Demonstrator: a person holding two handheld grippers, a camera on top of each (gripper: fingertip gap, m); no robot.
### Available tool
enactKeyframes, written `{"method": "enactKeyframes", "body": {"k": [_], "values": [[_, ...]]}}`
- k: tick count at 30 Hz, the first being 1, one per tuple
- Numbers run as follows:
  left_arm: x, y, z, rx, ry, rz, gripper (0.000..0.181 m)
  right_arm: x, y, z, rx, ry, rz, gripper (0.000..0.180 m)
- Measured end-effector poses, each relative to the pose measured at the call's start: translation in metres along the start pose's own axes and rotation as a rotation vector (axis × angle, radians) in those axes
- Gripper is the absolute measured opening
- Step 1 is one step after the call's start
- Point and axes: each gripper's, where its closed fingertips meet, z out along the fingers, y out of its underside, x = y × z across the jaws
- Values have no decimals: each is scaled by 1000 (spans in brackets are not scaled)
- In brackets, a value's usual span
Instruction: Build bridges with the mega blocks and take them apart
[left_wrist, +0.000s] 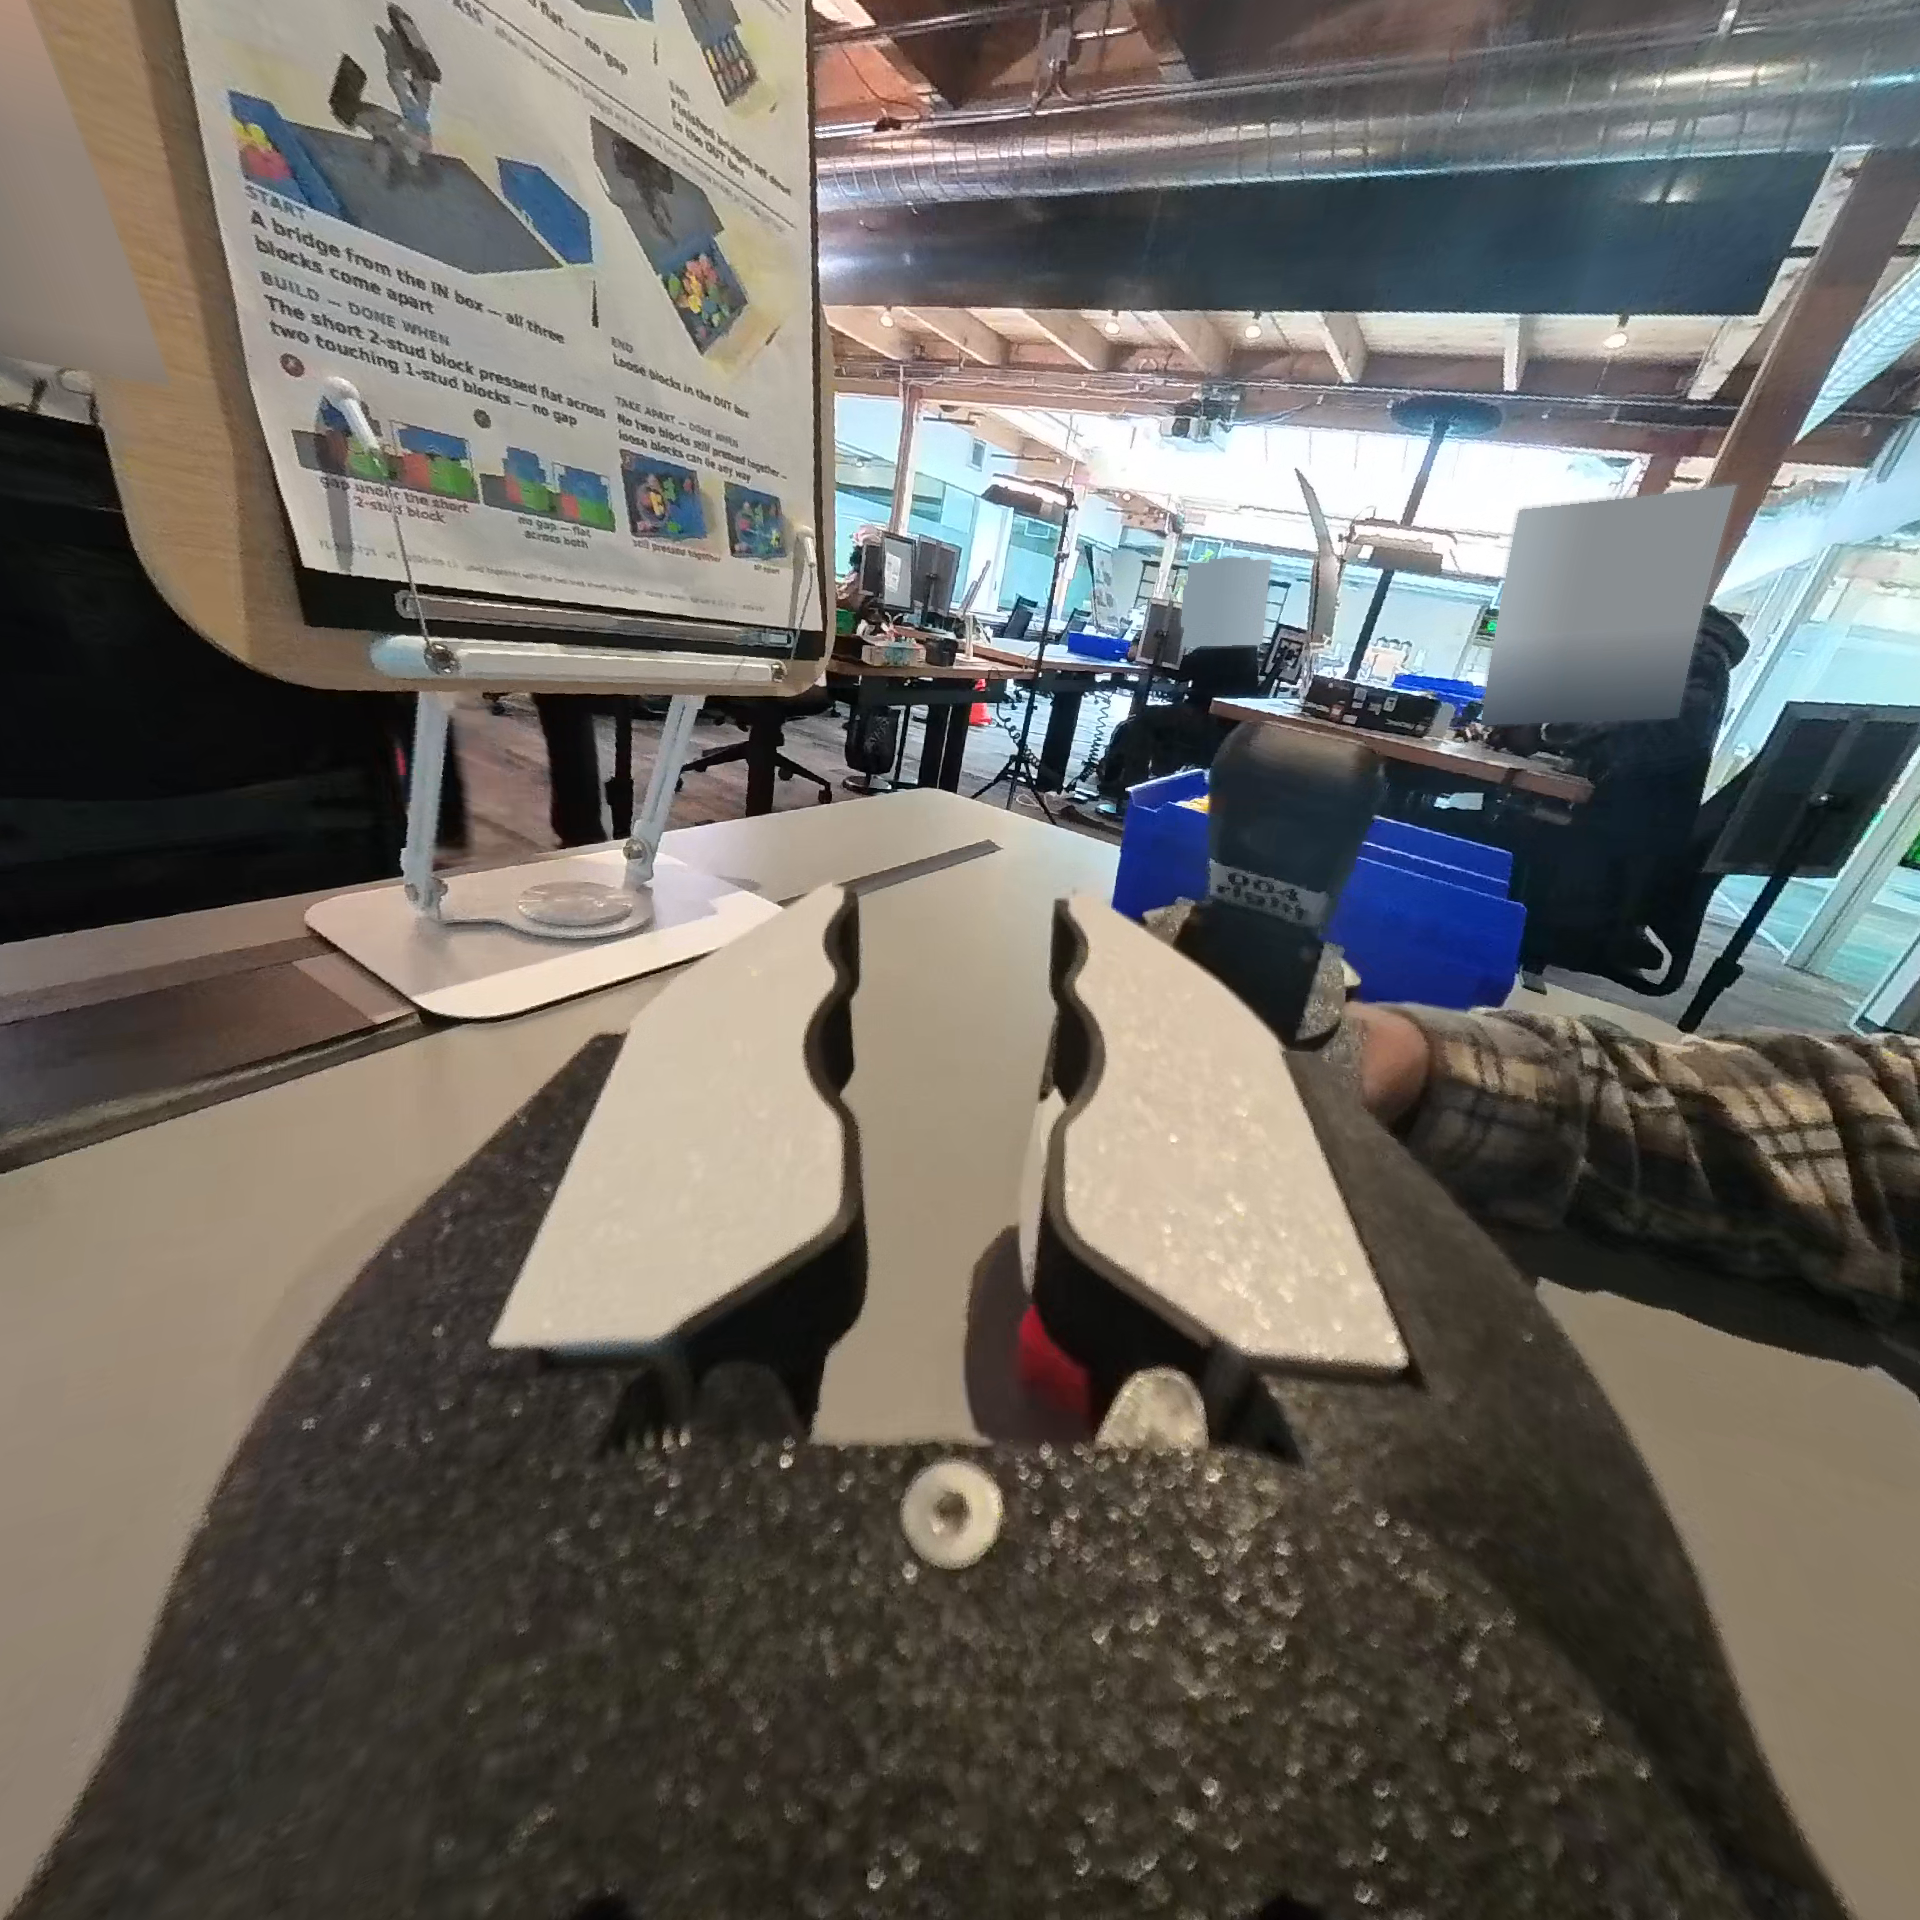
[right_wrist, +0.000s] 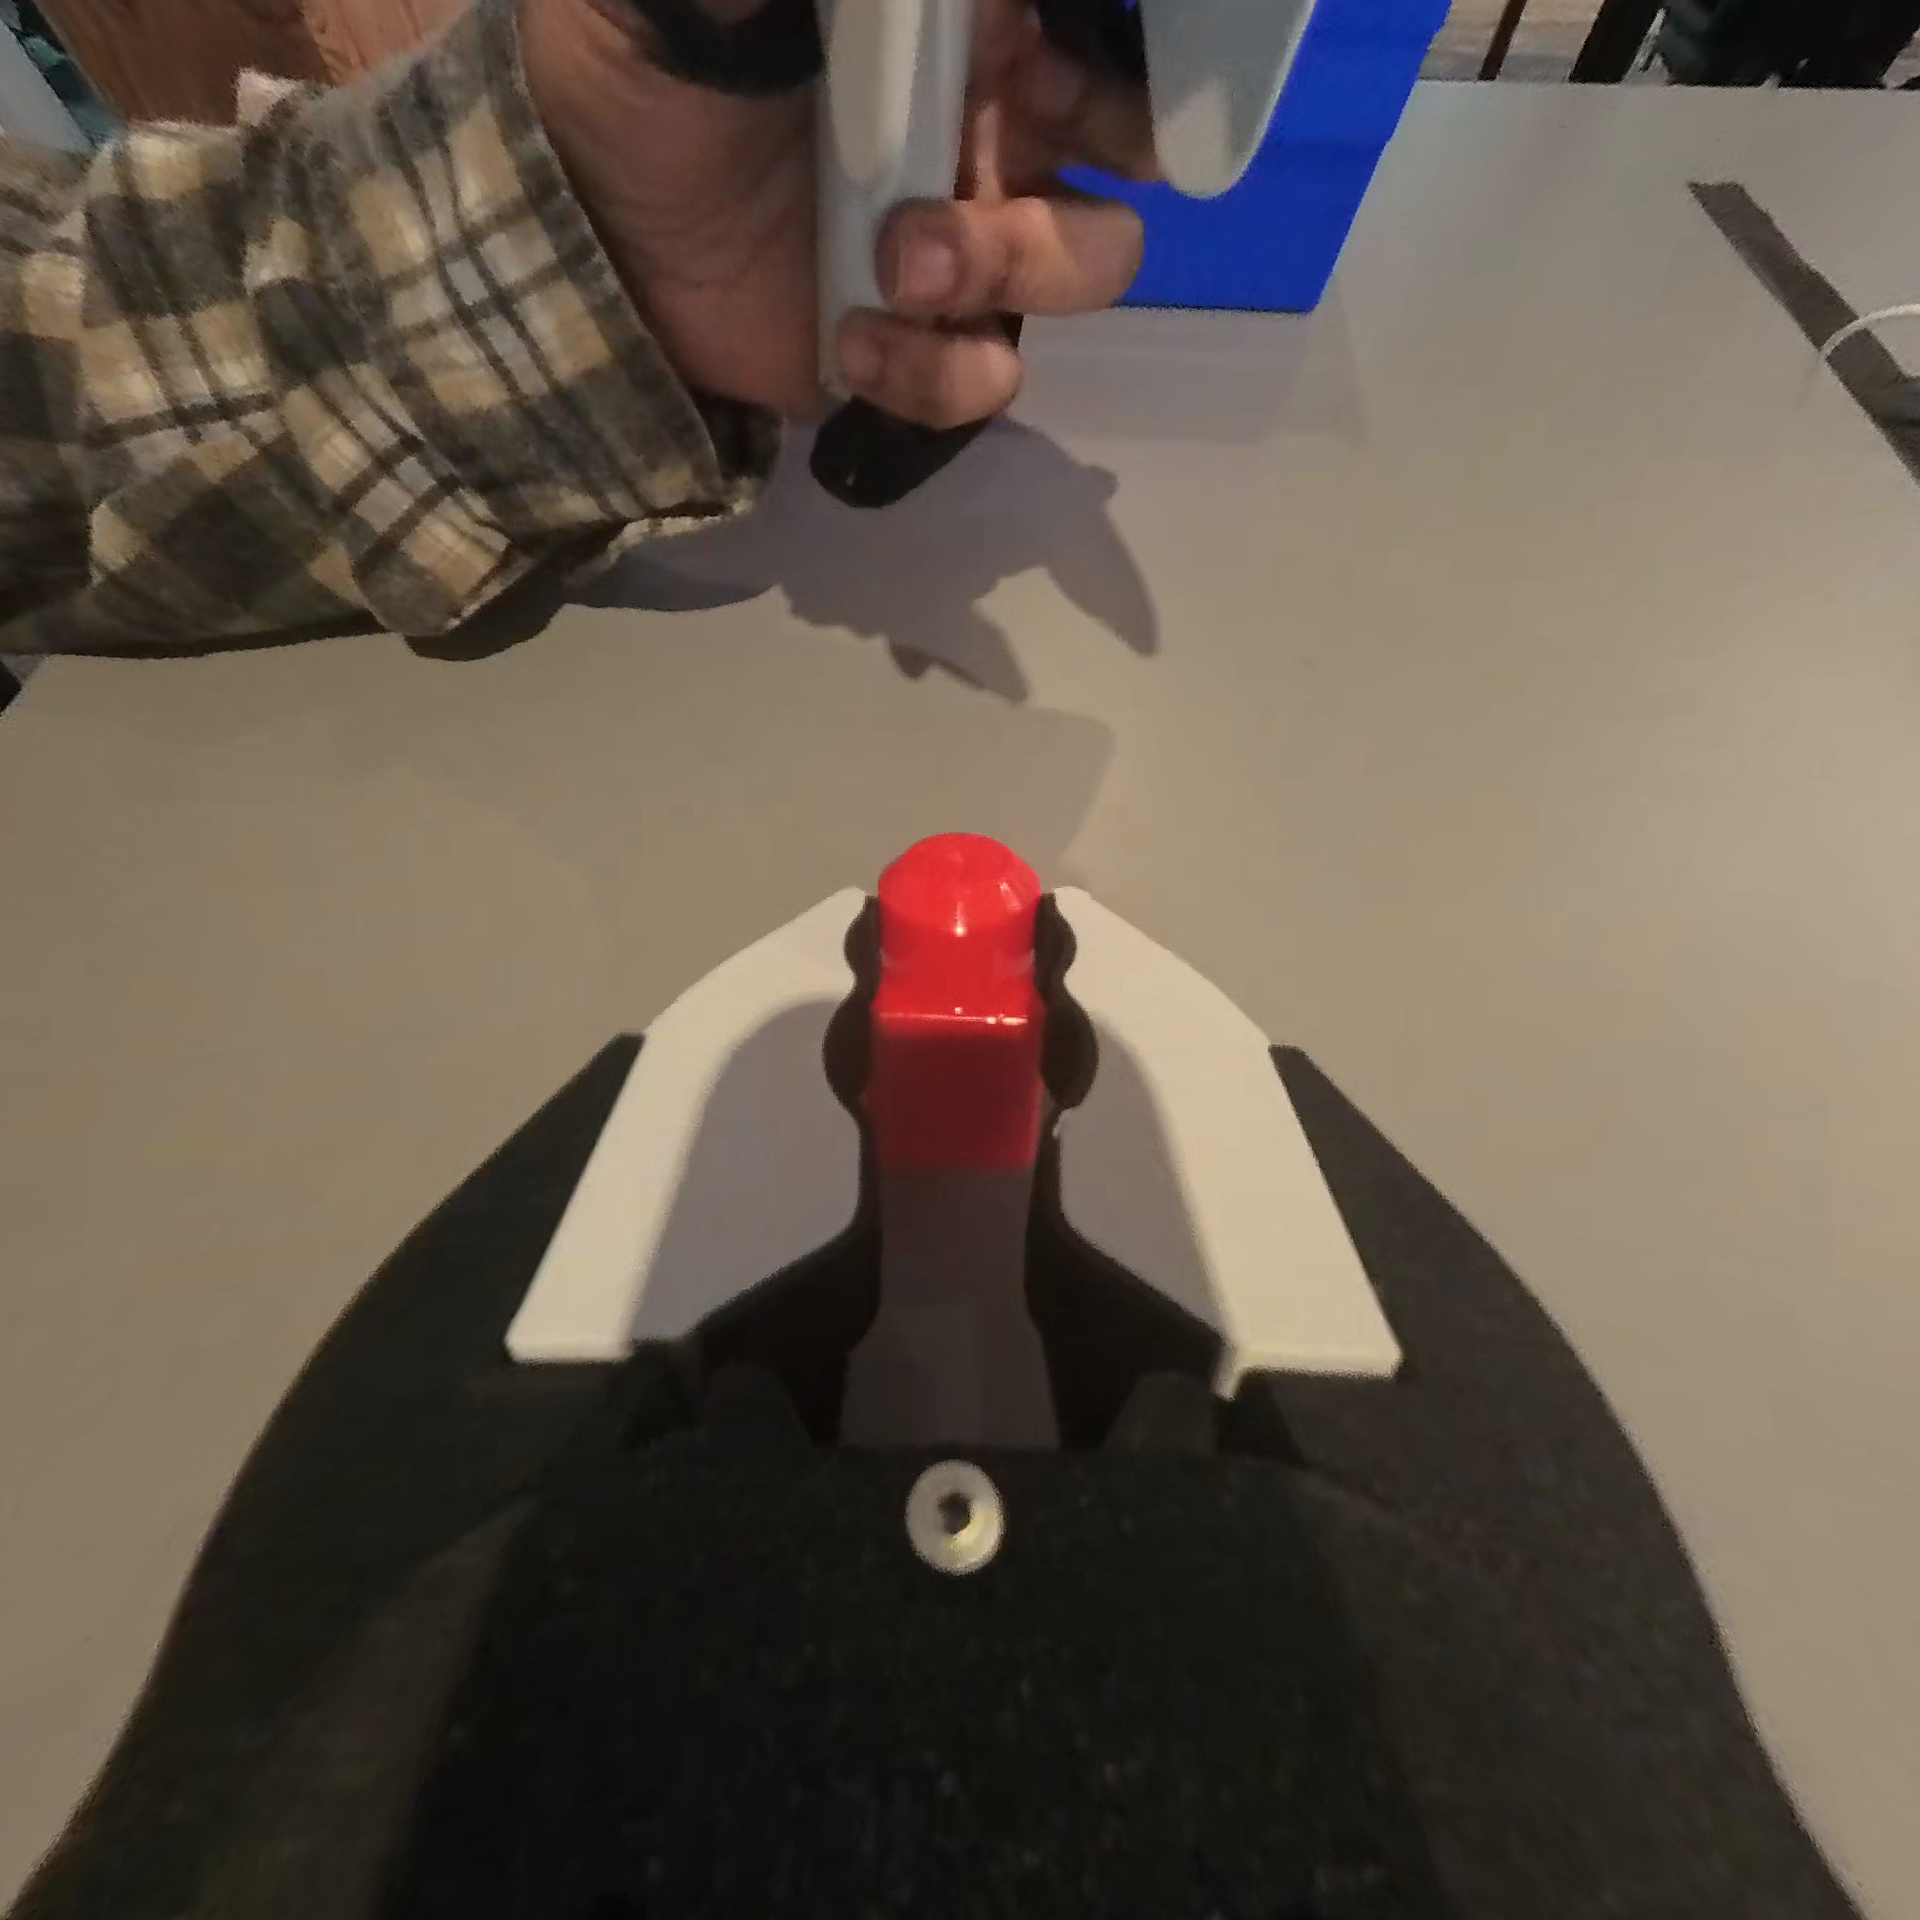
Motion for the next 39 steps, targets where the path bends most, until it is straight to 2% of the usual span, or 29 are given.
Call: {"method": "enactKeyframes", "body": {"k": [10,18,20,23,26,30,33,35,39], "values": [[4,10,6,-43,19,14,32,0,12,-13,-54,-3,-14,31],[2,13,6,-85,-15,58,34,0,9,-17,-57,-1,-36,65],[0,5,0,-105,-62,97,38,-1,-3,-27,-21,4,-40,68],[10,-29,-19,-98,-110,146,40,5,-21,-45,50,34,-33,68],[12,-65,-62,-187,-213,262,41,9,-32,-61,90,55,-22,67],[-23,-102,-169,-367,-499,370,42,13,-42,-78,113,93,-45,67],[-64,-108,-269,-538,-725,290,44,10,-49,-86,143,87,-46,64],[-83,-101,-323,-640,-807,189,45,7,-53,-88,158,70,-40,61],[-92,-69,-383,-867,-750,0,52,-1,-56,-87,171,21,-43,59]]}}
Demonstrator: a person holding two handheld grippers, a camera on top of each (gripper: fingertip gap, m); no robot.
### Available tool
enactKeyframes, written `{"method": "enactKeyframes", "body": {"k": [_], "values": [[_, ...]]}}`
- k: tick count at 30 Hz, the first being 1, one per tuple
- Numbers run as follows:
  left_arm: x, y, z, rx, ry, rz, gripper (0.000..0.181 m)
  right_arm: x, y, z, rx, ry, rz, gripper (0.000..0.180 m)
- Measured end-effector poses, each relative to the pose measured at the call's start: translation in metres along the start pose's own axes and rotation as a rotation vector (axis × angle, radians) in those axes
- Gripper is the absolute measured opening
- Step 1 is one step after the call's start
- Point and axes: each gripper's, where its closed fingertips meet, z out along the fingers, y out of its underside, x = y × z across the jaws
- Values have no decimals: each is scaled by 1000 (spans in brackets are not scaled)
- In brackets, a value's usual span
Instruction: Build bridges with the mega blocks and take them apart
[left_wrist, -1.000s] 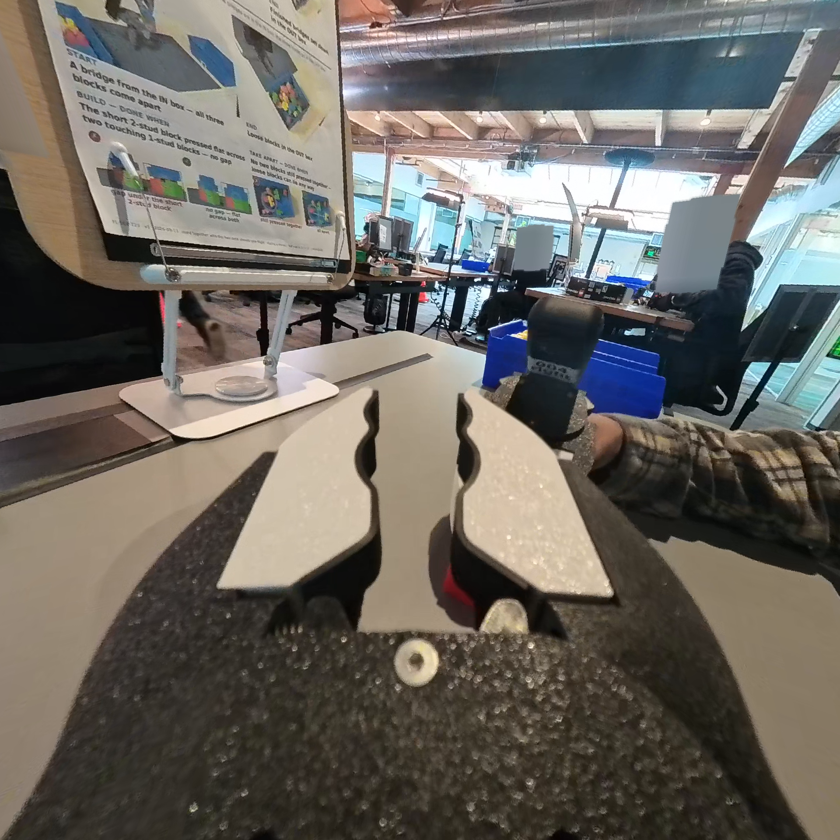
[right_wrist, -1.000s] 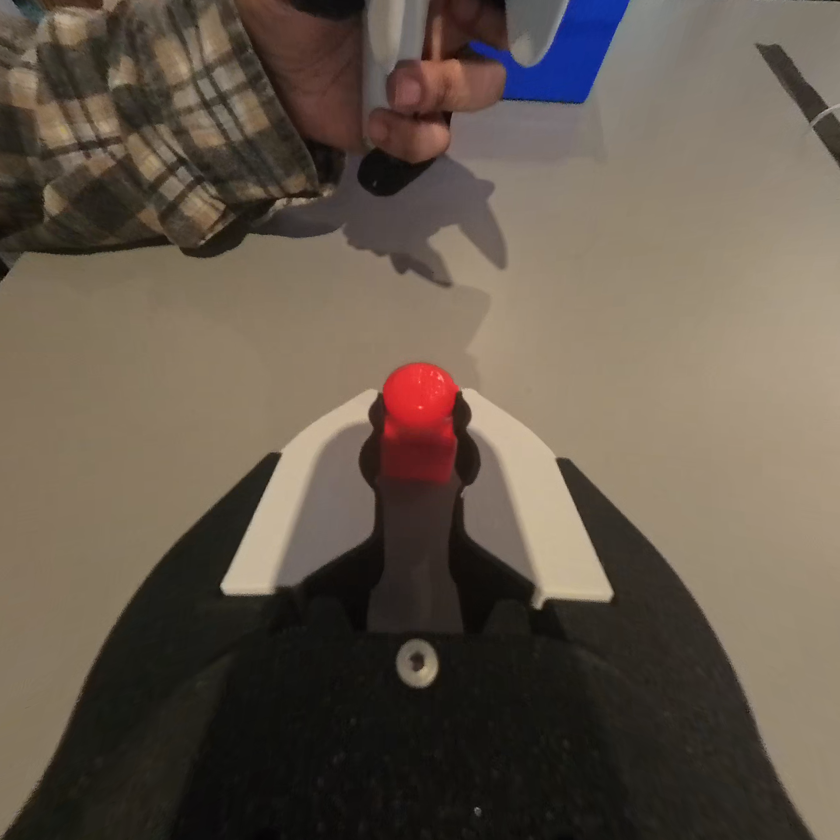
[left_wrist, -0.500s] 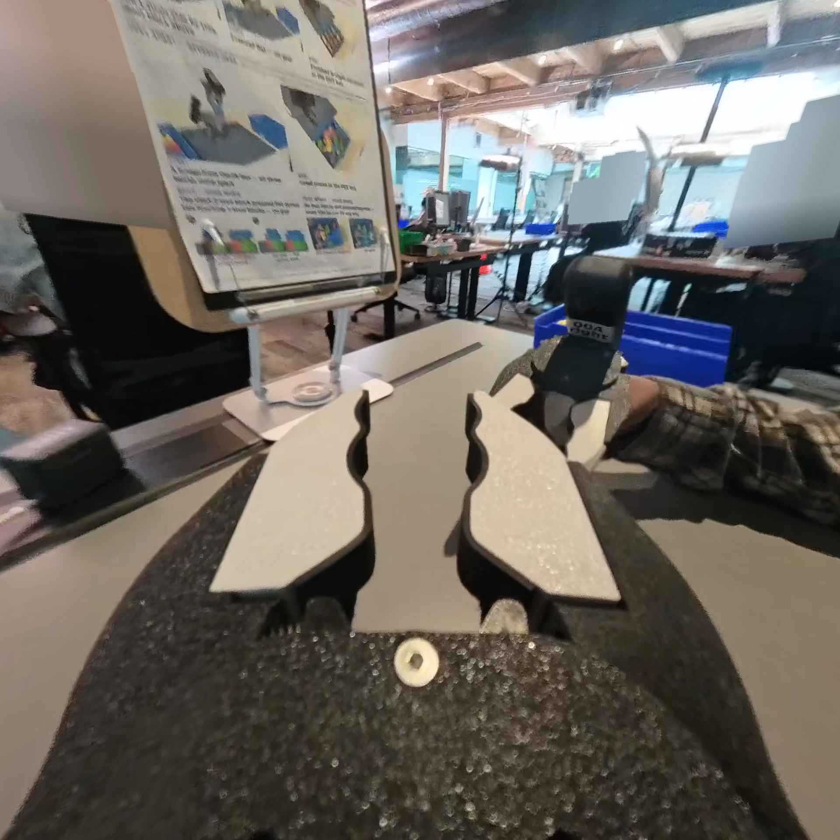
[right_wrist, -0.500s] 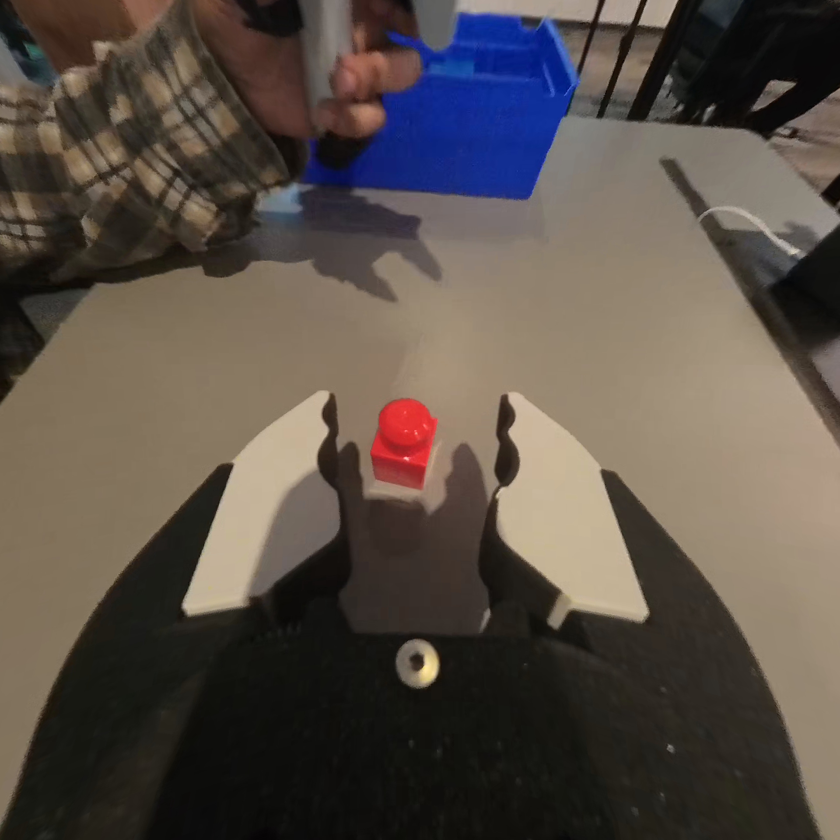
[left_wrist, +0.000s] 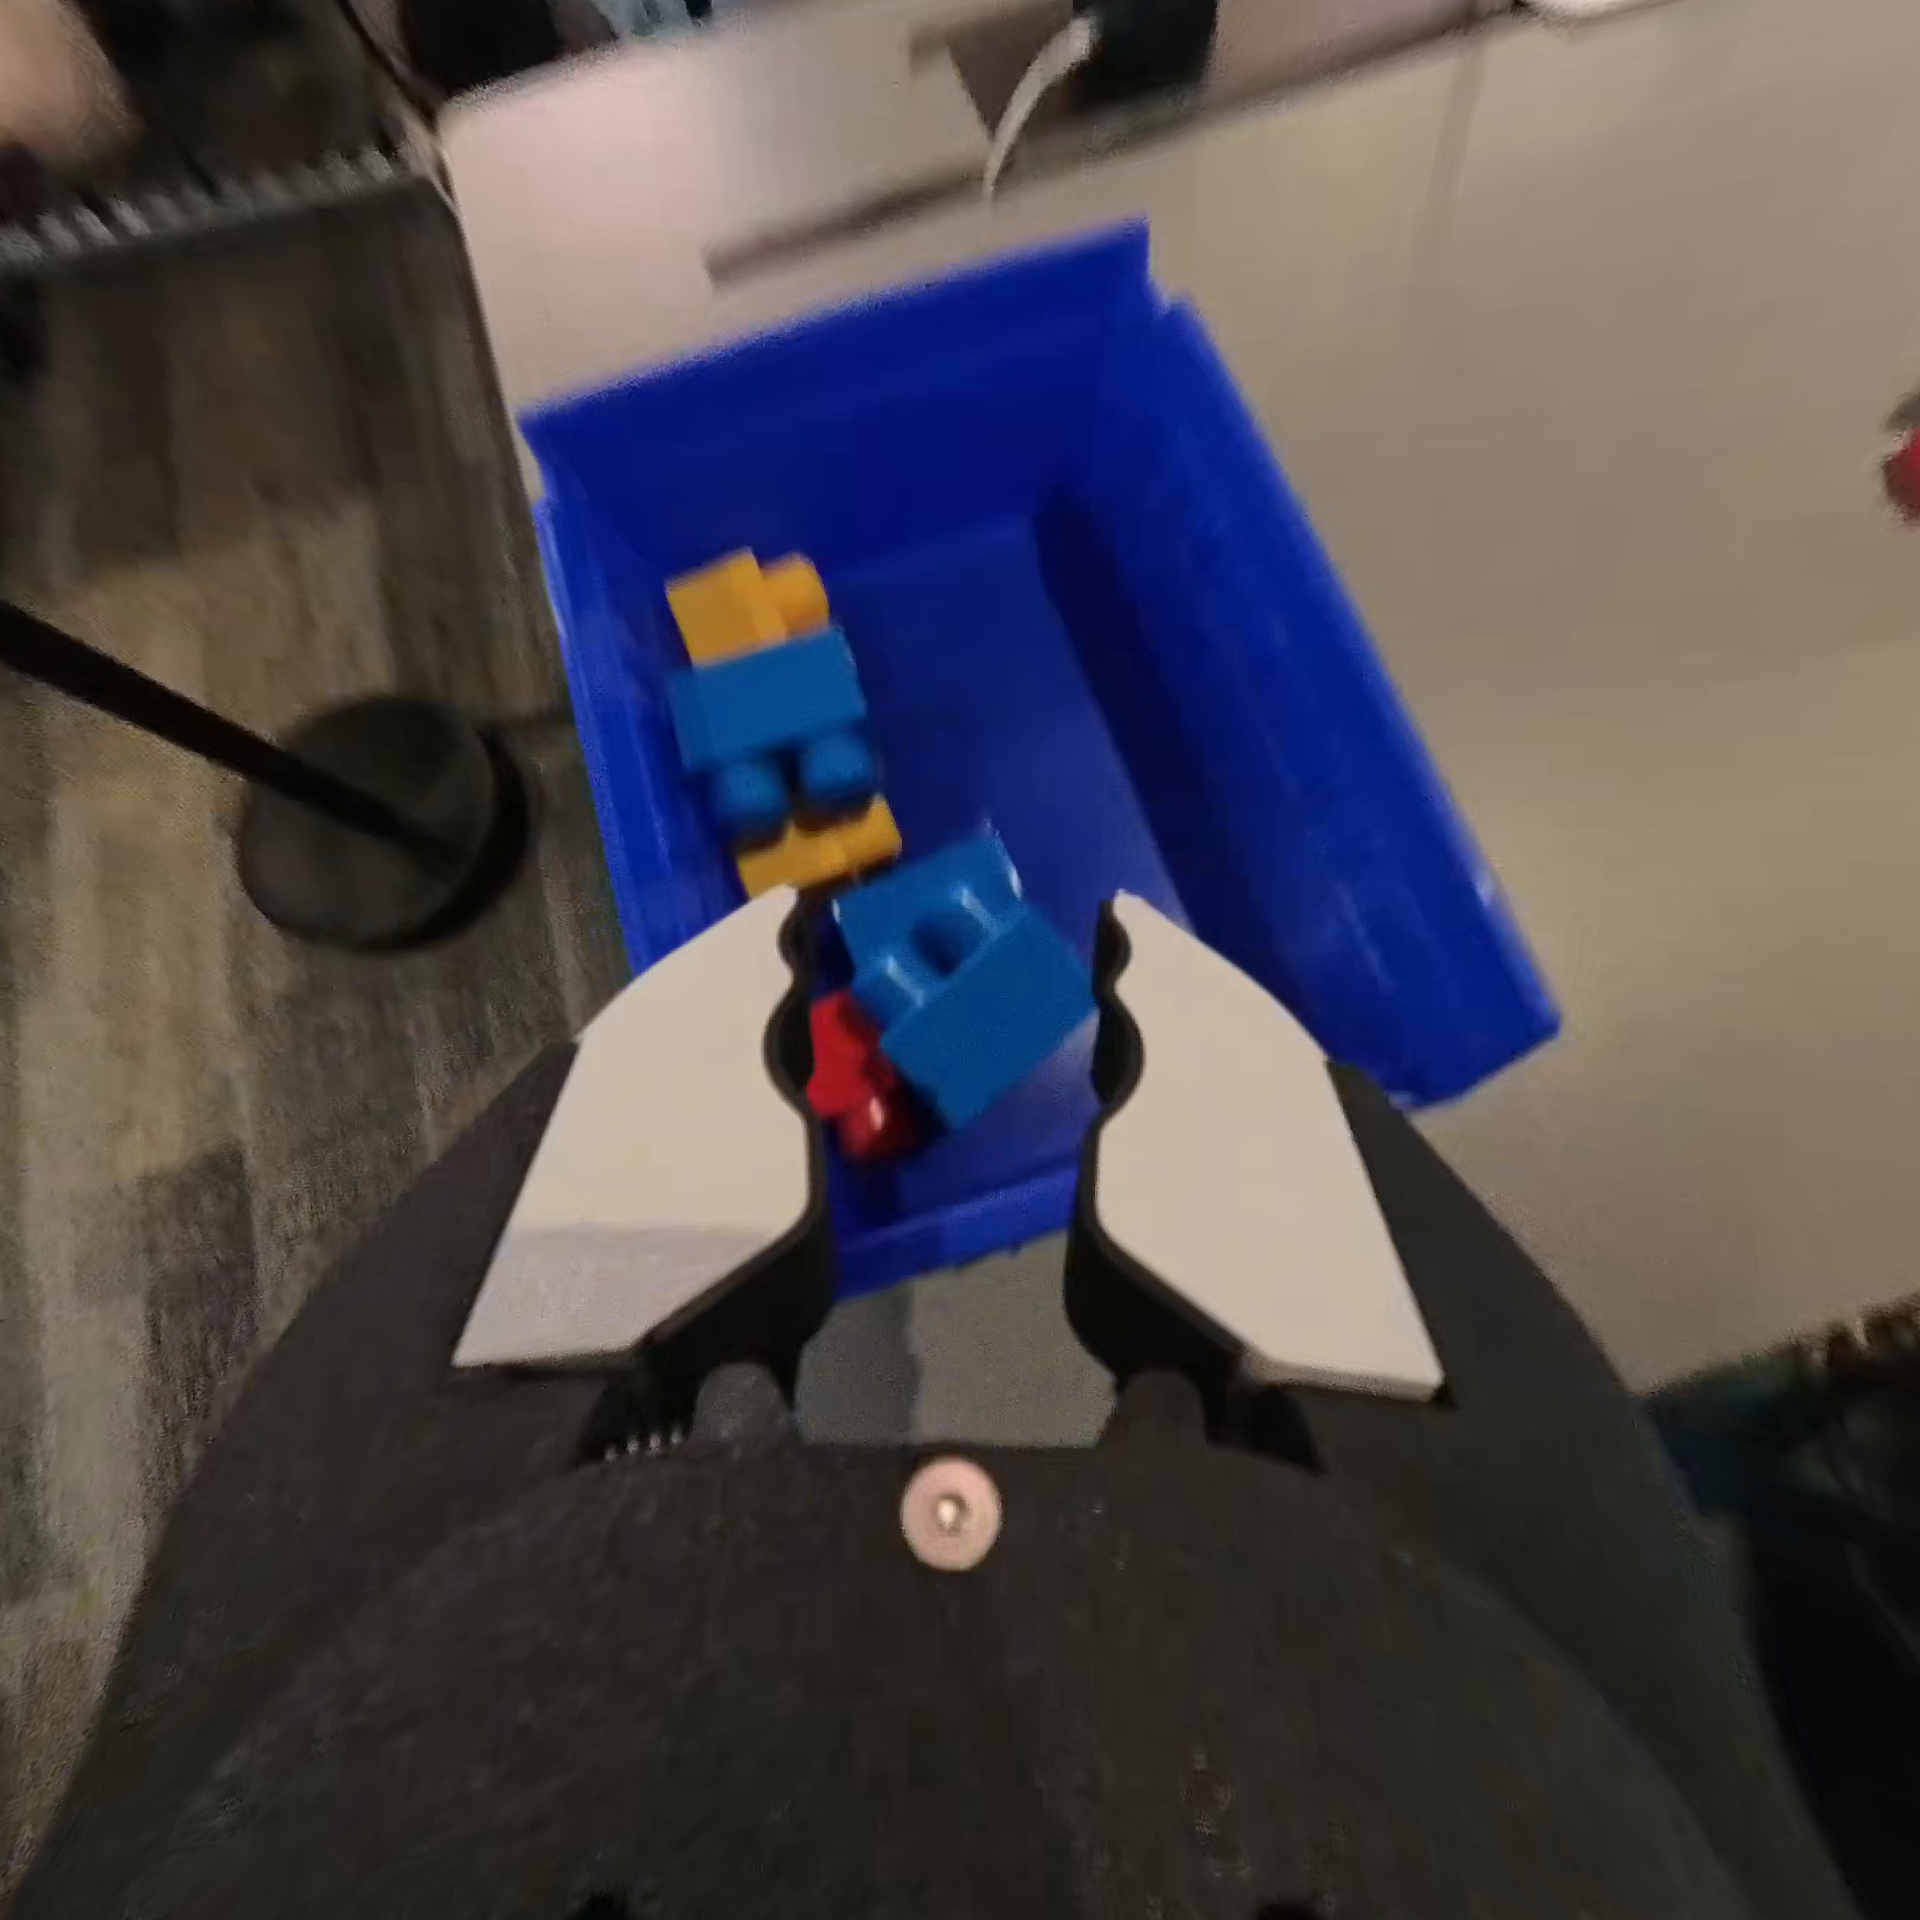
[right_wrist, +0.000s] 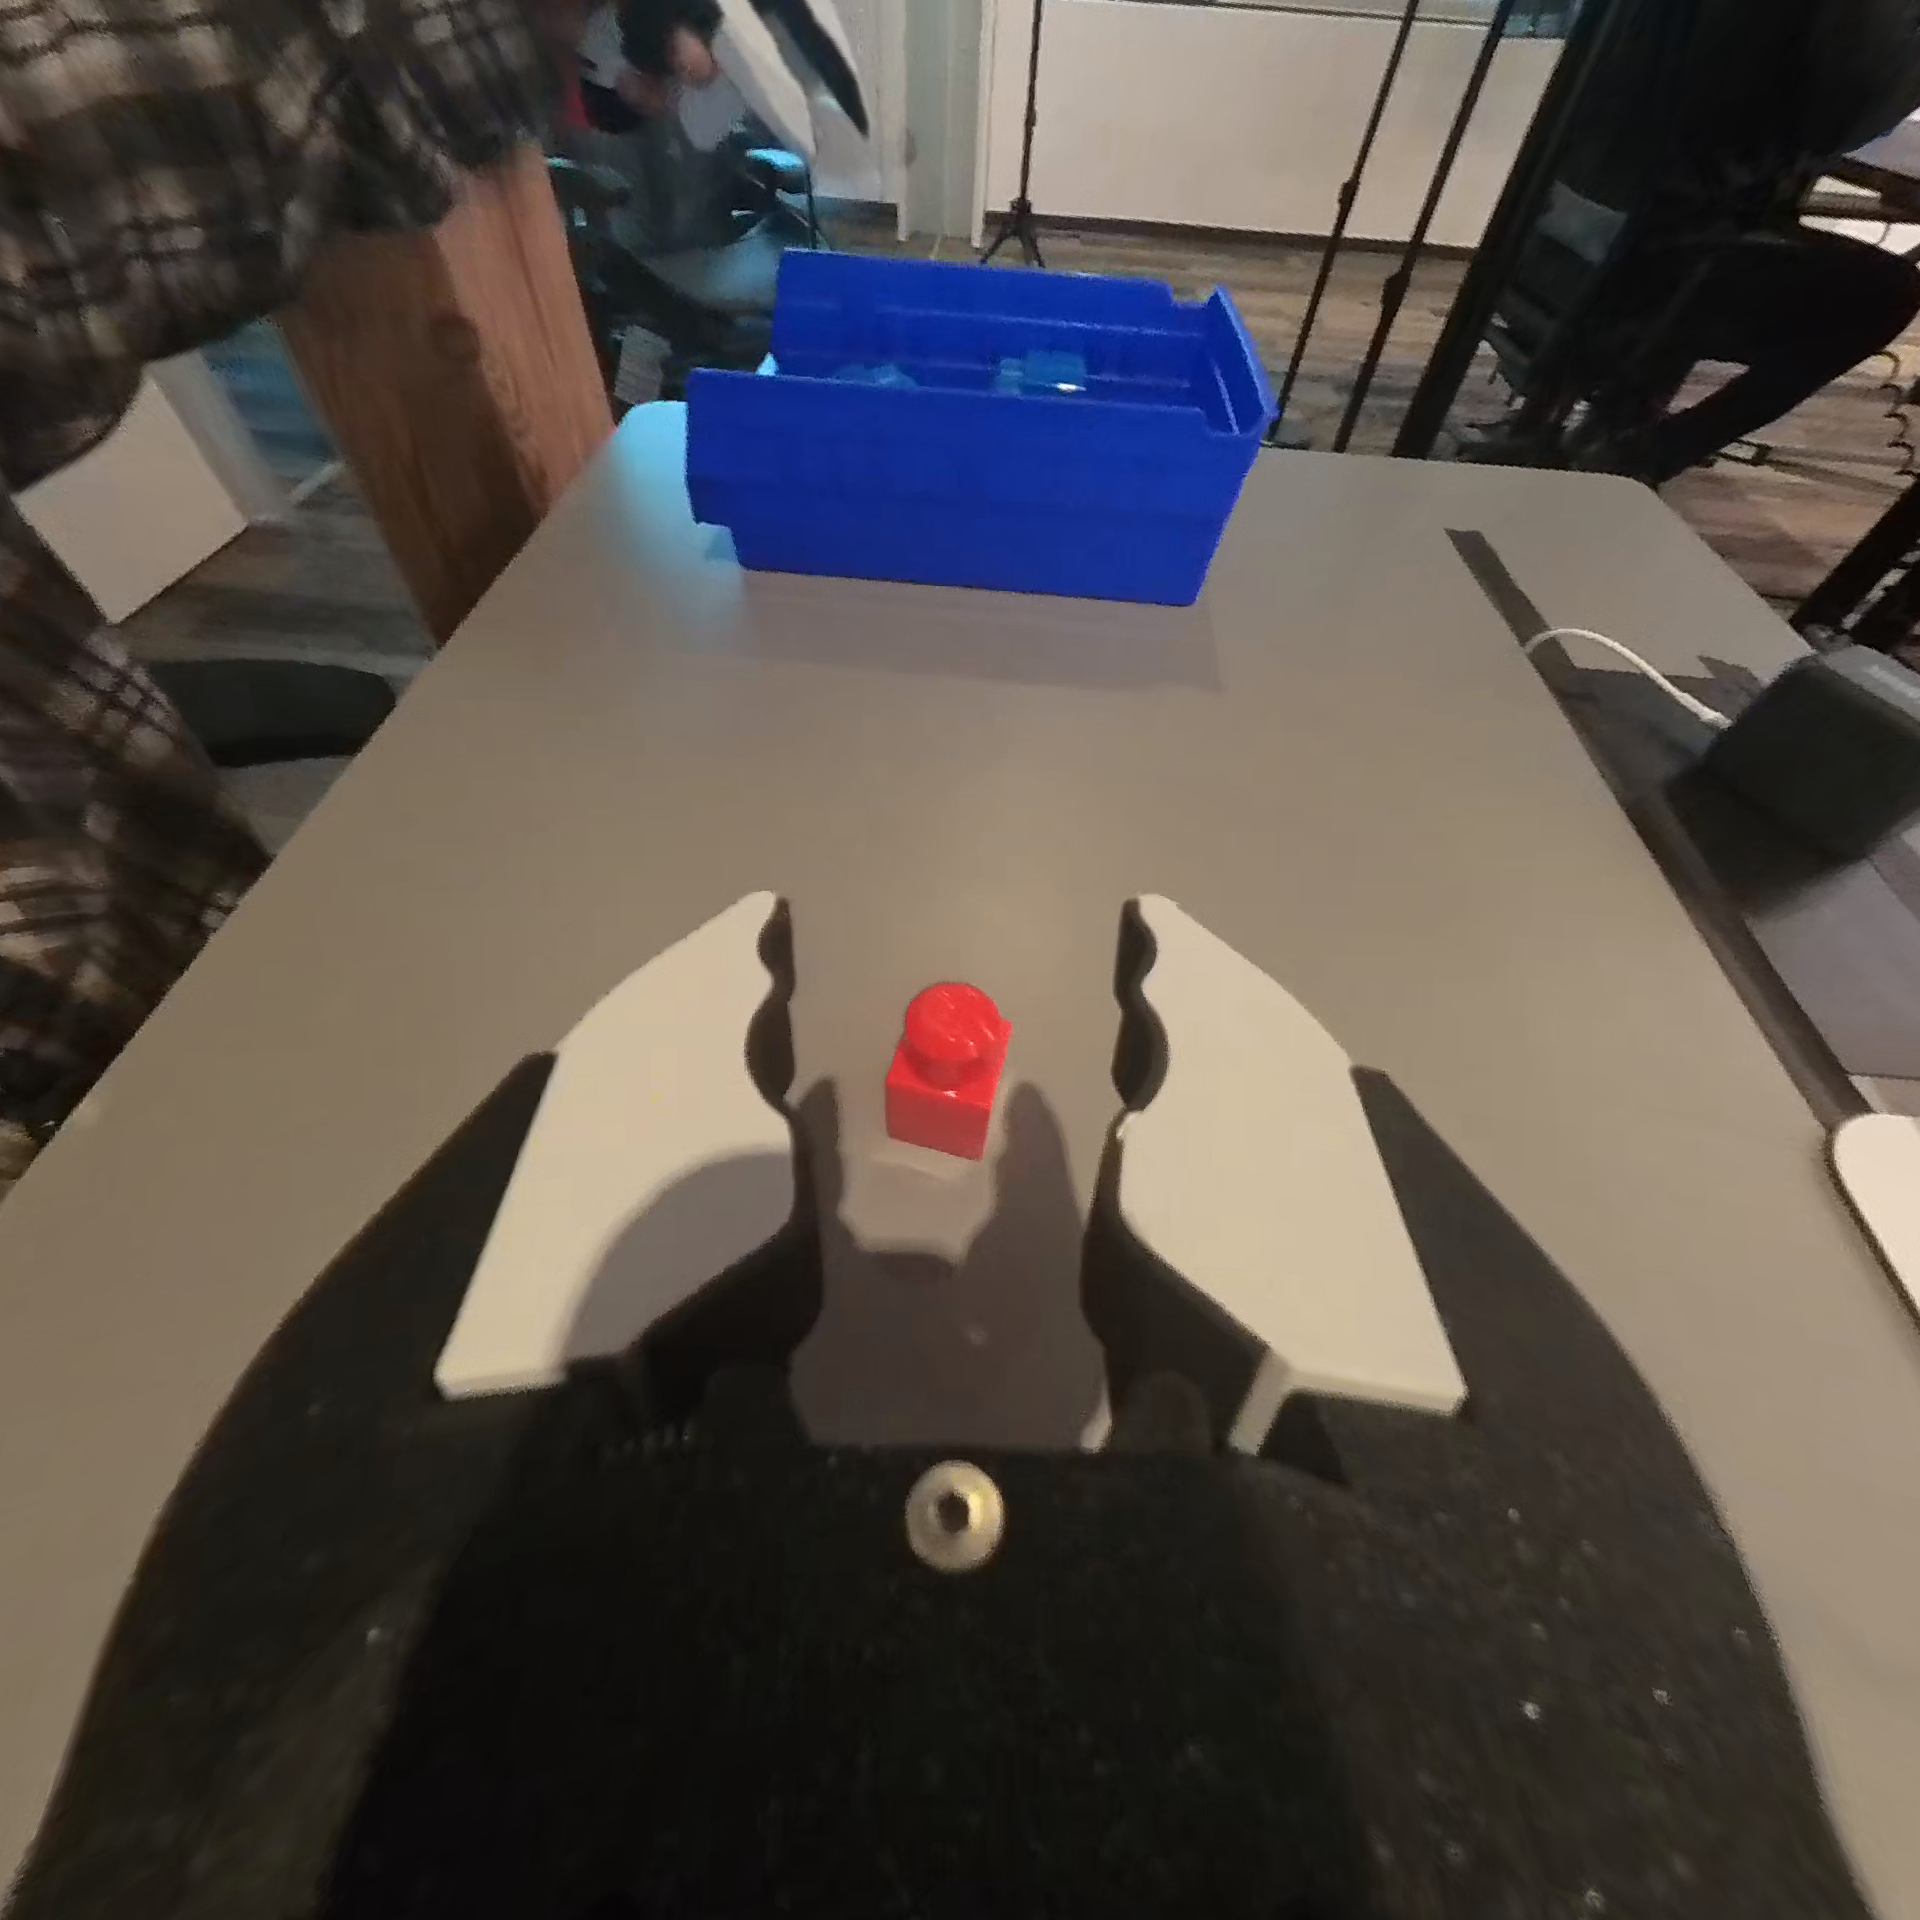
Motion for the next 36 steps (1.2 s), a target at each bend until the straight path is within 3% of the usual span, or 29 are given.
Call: {"method": "enactKeyframes", "body": {"k": [4,9,17,25,30,36], "values": [[-10,31,9,-161,63,-15,54,-3,5,3,-14,-16,-4,59],[-11,56,31,-302,4,10,54,-2,12,5,-52,-14,-13,58],[-23,44,51,-251,-100,-126,64,0,11,1,-41,0,-4,56],[-34,27,60,-95,-277,-321,74,2,9,0,-45,15,19,55],[-26,40,64,-137,-364,-318,99,-2,6,-1,-41,1,25,55],[-19,48,73,-238,-359,-364,104,-6,-2,-4,-35,1,24,54]]}}
